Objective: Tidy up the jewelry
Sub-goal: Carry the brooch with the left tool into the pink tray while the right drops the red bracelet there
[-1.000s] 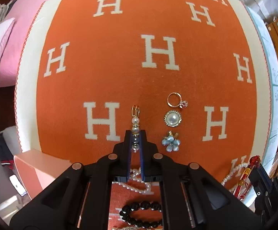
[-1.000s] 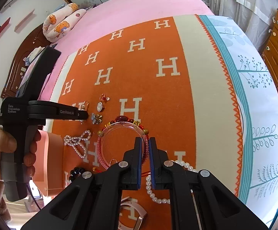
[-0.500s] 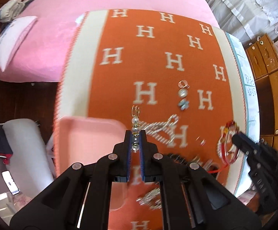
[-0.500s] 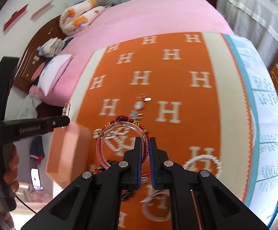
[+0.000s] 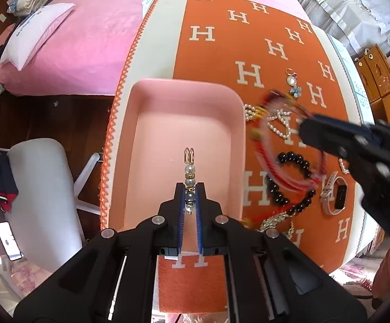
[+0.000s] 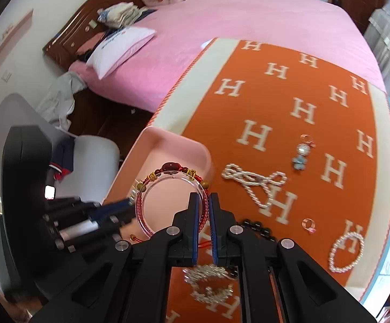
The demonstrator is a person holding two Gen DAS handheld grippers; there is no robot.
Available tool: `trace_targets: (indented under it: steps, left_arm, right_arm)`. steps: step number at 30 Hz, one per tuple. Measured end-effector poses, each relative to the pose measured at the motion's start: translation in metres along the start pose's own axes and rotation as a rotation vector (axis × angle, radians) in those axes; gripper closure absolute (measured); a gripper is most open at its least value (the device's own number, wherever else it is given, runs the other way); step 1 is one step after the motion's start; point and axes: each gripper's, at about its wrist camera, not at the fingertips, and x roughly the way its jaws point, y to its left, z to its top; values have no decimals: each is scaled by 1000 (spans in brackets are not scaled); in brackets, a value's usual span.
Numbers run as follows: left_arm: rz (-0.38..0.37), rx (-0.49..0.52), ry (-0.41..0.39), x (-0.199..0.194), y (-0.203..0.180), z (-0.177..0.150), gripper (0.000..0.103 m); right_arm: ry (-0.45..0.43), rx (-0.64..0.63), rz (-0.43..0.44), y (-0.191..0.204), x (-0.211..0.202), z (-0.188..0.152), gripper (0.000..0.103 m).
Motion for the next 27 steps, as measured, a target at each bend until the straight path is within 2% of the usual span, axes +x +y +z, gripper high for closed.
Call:
trace_targets:
  steps: [8, 12, 14, 16, 17, 19, 27]
  left_arm:
    - [4, -22, -22, 10, 10, -12, 98]
    - [-10, -61, -18, 9, 21, -14, 96]
    - [-24, -74, -13, 8, 24, -15, 82]
    - [-32, -87, -23, 5, 27, -17, 49]
    - [-33, -93, -34, 2, 27, -17, 45]
    - [-35, -95, -53, -3, 28, -19, 44]
    - [-1, -83, -52, -13, 26, -24, 44]
  right_arm:
    - [60, -70, -22, 41, 43, 25, 96]
    - [91, -83, -40, 41, 67, 31, 96]
    - [110, -83, -48, 40, 77, 32, 94]
    - [132, -65, -40, 36, 83, 32, 89]
    - [138, -54, -42, 35, 84, 31, 87]
    - [134, -46, -46, 30, 84, 29, 77]
    - [128, -16, -59, 18, 64, 10, 76]
